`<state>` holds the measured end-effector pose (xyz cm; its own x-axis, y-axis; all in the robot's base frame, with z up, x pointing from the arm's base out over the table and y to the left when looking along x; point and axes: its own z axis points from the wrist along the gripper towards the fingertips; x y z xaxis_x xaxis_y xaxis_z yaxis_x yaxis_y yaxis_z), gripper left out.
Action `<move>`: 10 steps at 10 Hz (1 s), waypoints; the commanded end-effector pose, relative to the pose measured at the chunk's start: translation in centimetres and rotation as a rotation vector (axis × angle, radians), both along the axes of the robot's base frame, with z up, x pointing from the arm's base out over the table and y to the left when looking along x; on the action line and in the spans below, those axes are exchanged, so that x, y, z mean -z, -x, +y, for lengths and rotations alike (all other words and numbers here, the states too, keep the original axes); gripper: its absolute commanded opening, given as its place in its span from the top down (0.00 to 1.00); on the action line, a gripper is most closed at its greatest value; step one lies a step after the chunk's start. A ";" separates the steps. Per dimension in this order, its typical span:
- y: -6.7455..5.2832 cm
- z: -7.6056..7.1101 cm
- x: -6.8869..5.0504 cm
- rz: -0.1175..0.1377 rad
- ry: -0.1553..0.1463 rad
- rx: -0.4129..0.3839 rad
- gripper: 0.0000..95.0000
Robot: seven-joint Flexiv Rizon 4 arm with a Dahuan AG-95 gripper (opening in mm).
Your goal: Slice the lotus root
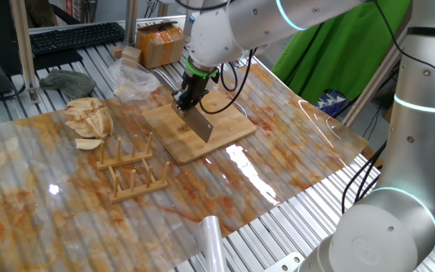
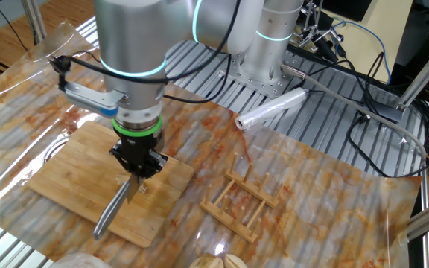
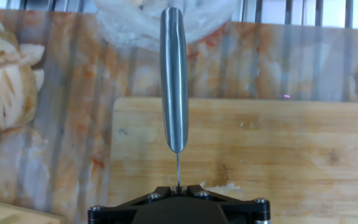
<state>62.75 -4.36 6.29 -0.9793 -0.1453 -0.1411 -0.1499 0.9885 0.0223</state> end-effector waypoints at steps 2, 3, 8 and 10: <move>-0.5 0.3 3.2 -0.033 -0.013 0.005 1.00; -0.5 0.4 3.6 -0.038 -0.026 0.010 1.00; -0.5 0.7 1.9 0.000 -0.013 0.028 1.00; -0.4 0.6 1.5 0.005 -0.009 0.034 1.00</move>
